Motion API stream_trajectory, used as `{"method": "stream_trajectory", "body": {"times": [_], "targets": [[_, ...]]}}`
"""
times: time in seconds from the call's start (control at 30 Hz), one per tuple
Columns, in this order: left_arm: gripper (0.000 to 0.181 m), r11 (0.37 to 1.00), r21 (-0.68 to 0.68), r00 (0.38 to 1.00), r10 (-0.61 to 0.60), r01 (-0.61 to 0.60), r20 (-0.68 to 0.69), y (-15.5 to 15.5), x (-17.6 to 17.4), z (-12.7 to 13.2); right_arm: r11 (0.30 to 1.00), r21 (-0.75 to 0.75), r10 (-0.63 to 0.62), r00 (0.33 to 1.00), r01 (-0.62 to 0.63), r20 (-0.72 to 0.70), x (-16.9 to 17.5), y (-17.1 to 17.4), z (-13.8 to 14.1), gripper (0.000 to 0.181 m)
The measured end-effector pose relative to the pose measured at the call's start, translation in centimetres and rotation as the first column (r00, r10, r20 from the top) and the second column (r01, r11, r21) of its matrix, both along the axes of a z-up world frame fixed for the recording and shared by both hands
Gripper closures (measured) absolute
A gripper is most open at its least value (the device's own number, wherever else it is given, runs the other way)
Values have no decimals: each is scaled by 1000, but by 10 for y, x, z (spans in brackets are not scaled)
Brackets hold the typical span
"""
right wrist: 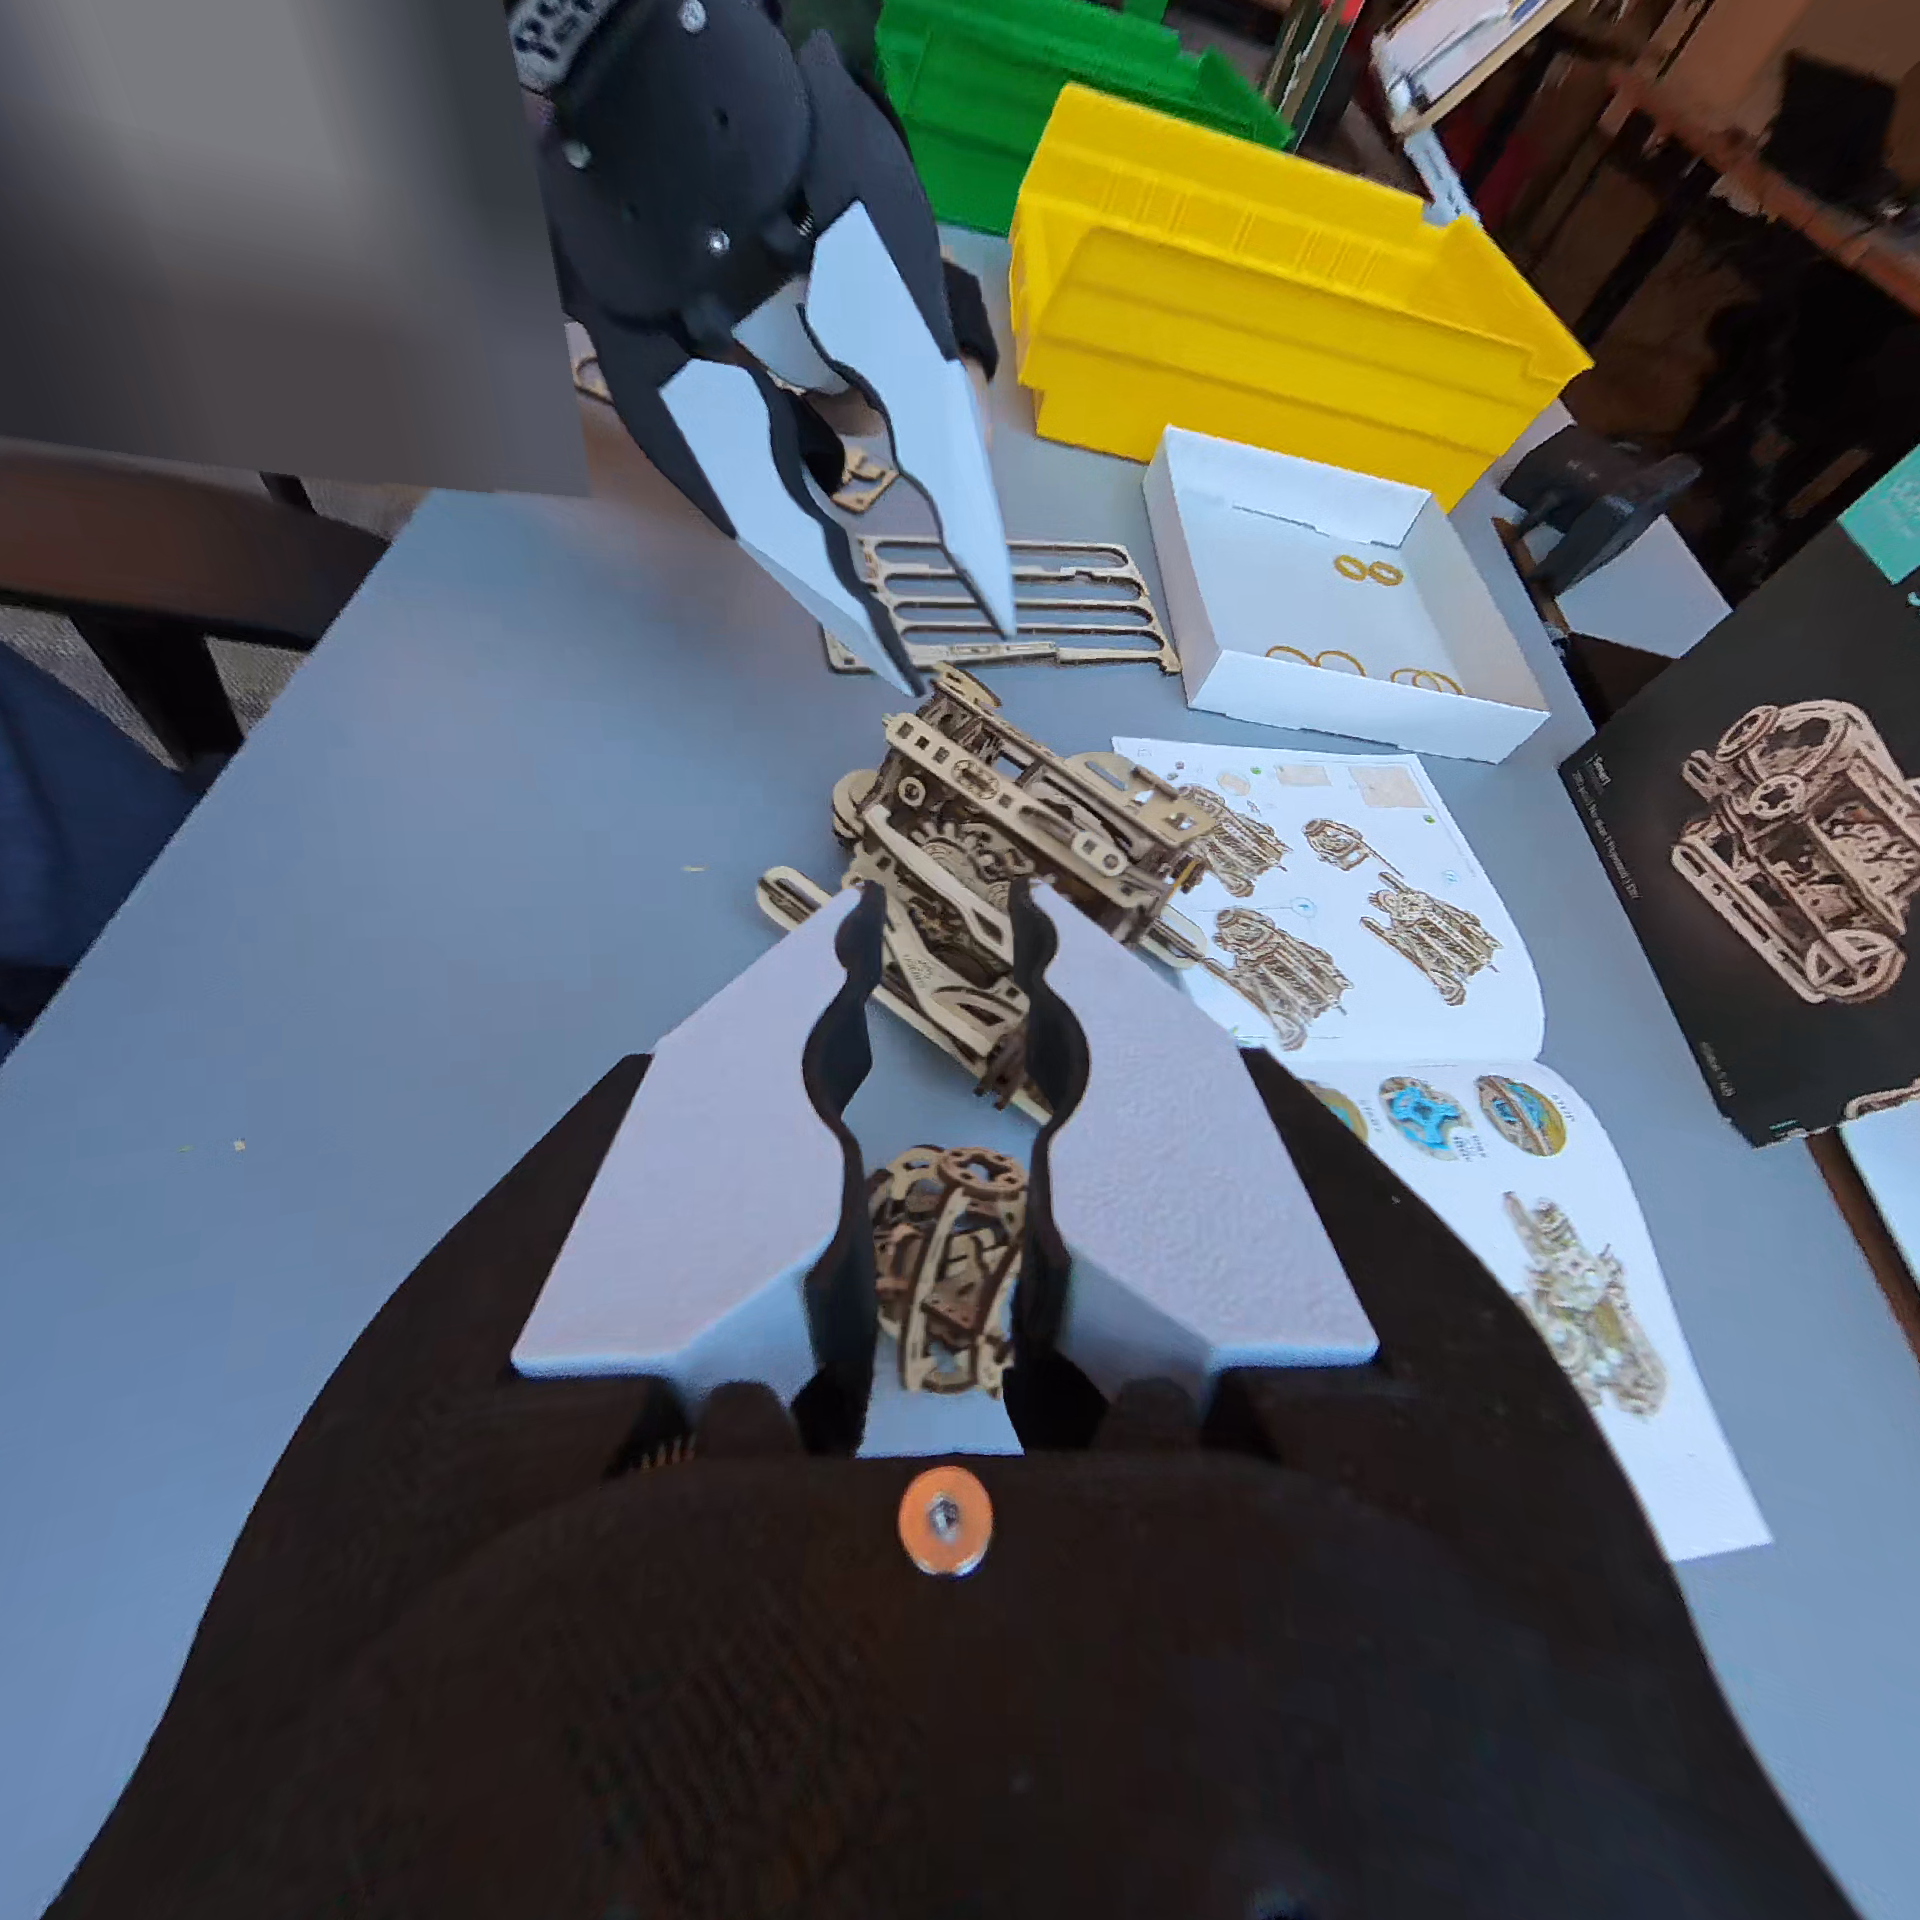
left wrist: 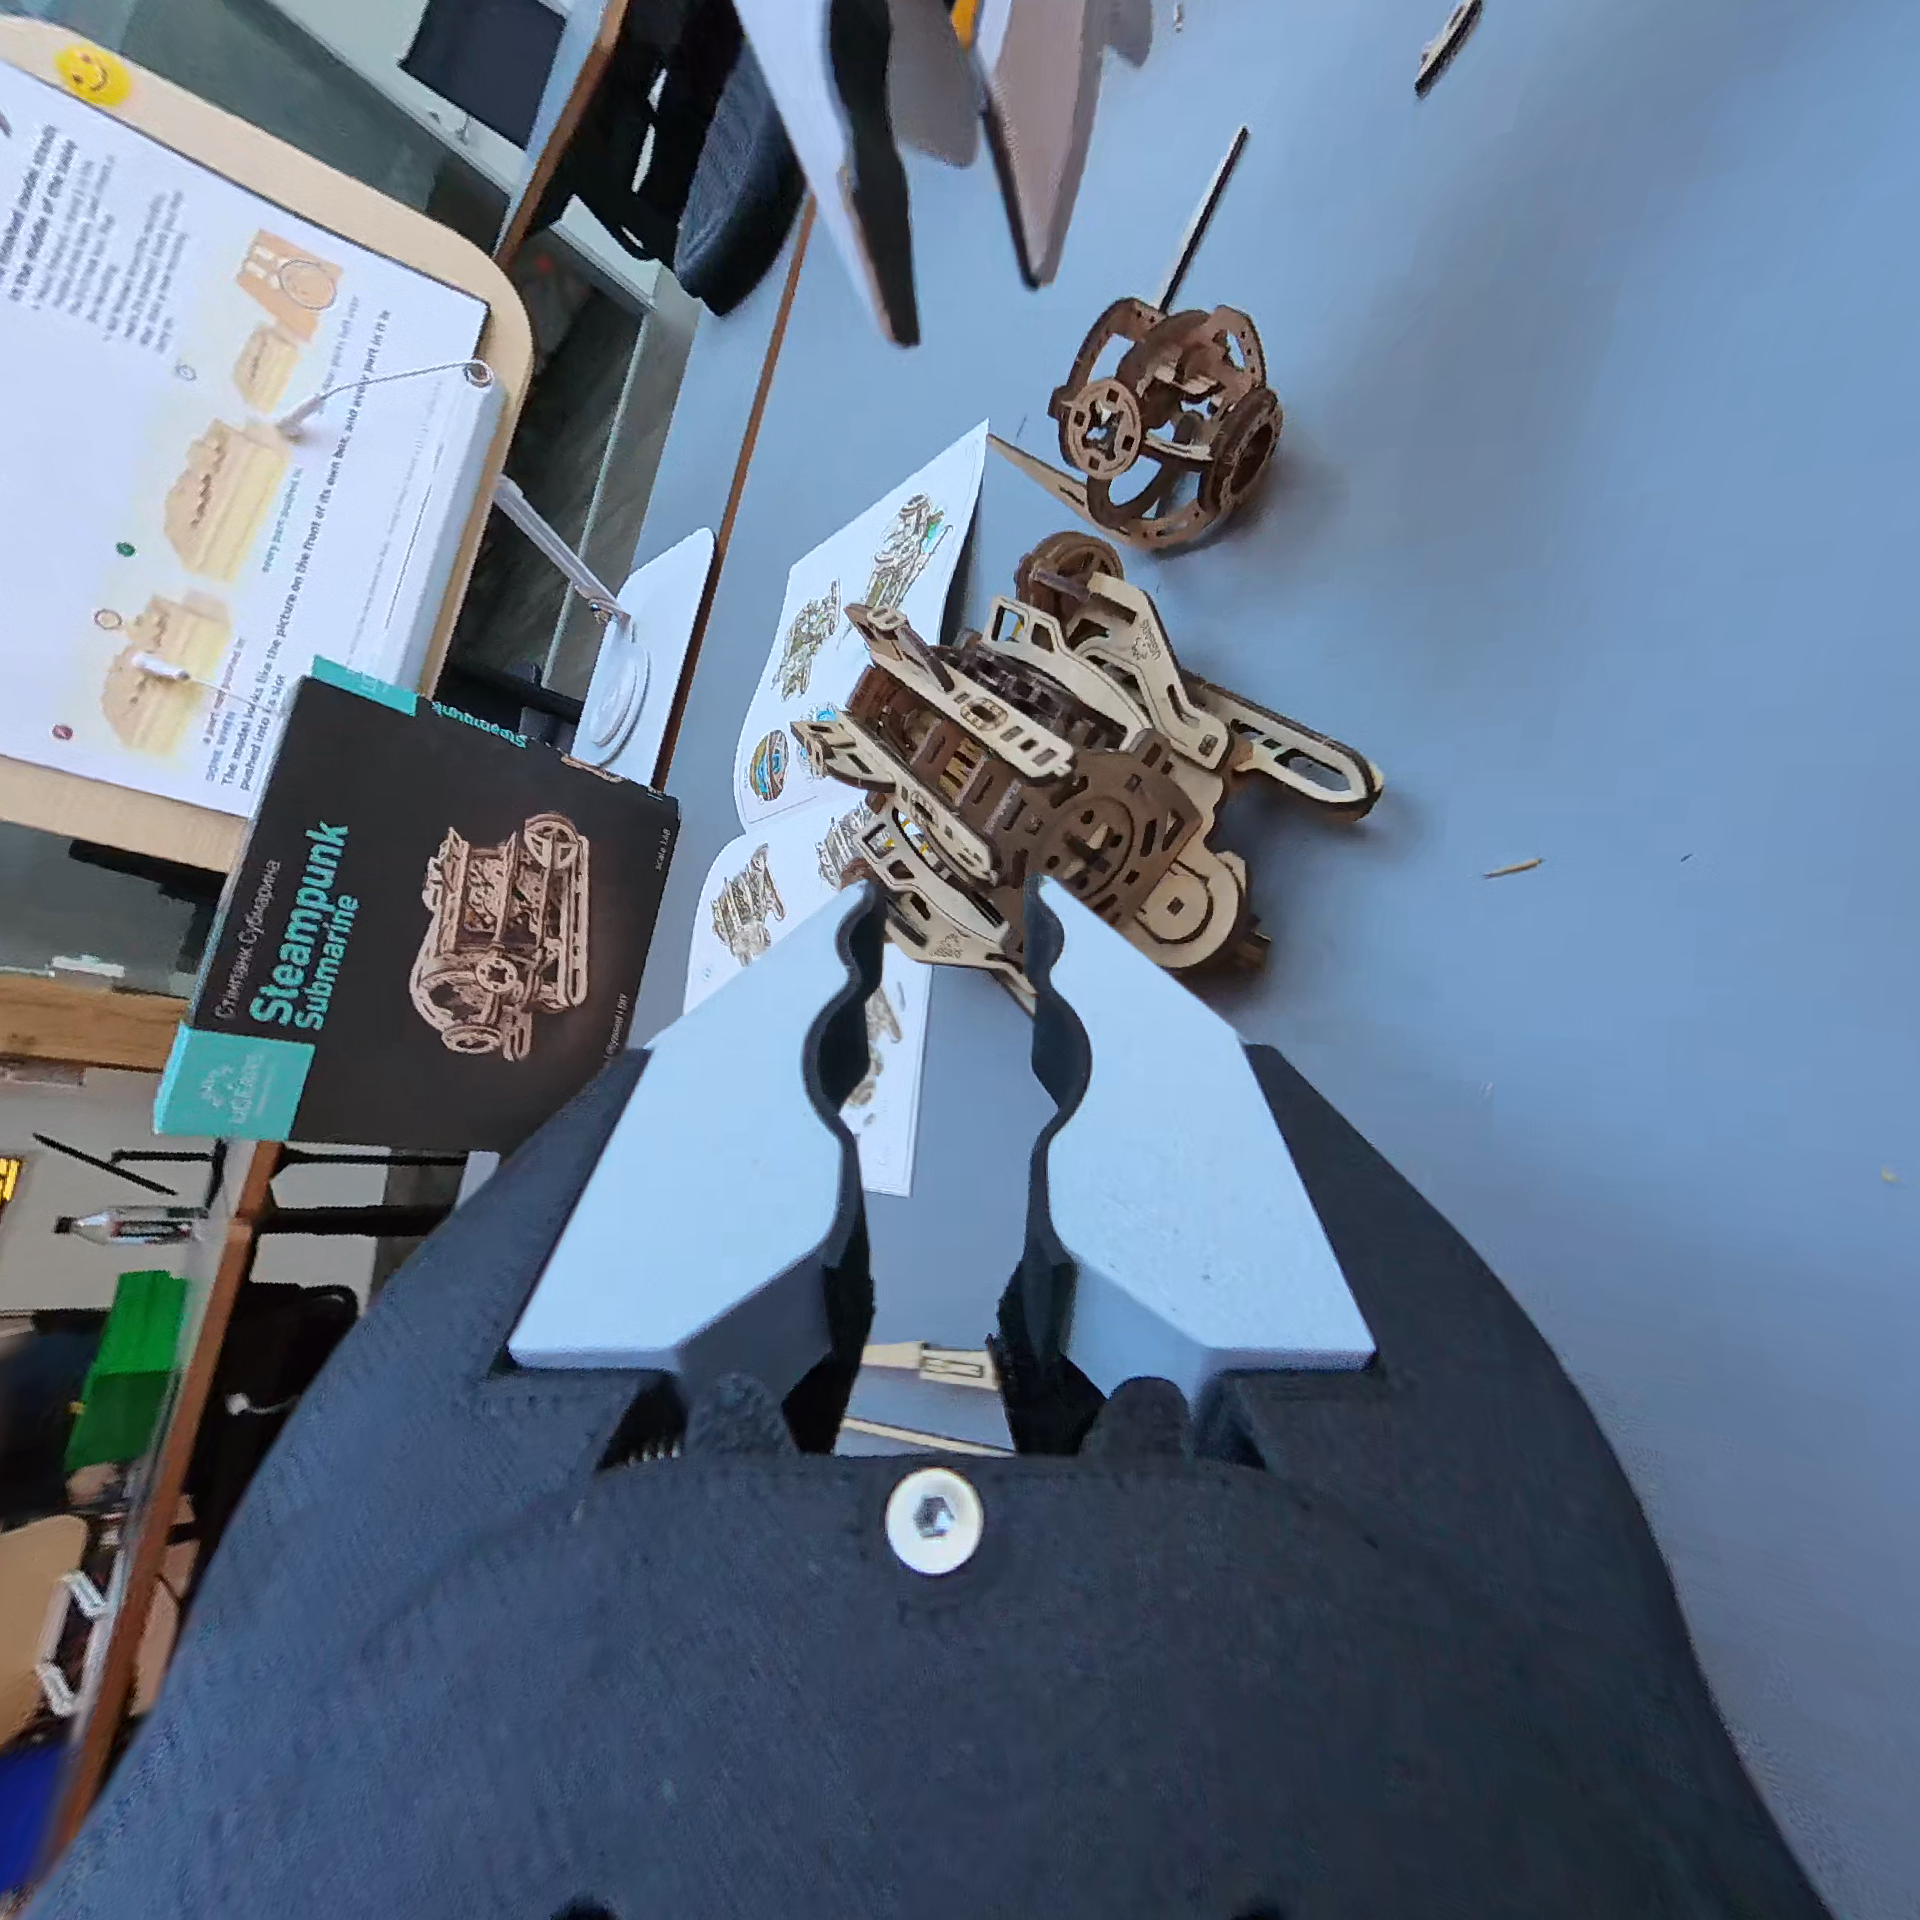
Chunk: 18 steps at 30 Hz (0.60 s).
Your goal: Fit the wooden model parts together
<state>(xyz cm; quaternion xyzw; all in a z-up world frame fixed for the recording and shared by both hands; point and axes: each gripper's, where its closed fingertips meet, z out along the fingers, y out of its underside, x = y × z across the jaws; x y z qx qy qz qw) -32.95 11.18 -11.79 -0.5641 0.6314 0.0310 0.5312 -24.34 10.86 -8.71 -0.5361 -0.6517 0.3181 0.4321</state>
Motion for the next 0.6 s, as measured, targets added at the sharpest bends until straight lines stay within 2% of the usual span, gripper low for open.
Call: {"method": "stream_trajectory", "body": {"times": [0.2, 0.6], "targets": [[158, 997, -13, 996, -73, 72, -55, -2, 5, -6, 999, -32, -7, 1000, 6, -19, 11, -21, -15, 159], [163, 987, -39, 982, -157, 153, -106, 2, 10, -6, 996, -80, -38, 997, 33, -68, 17, -20, -14, 161]]}}
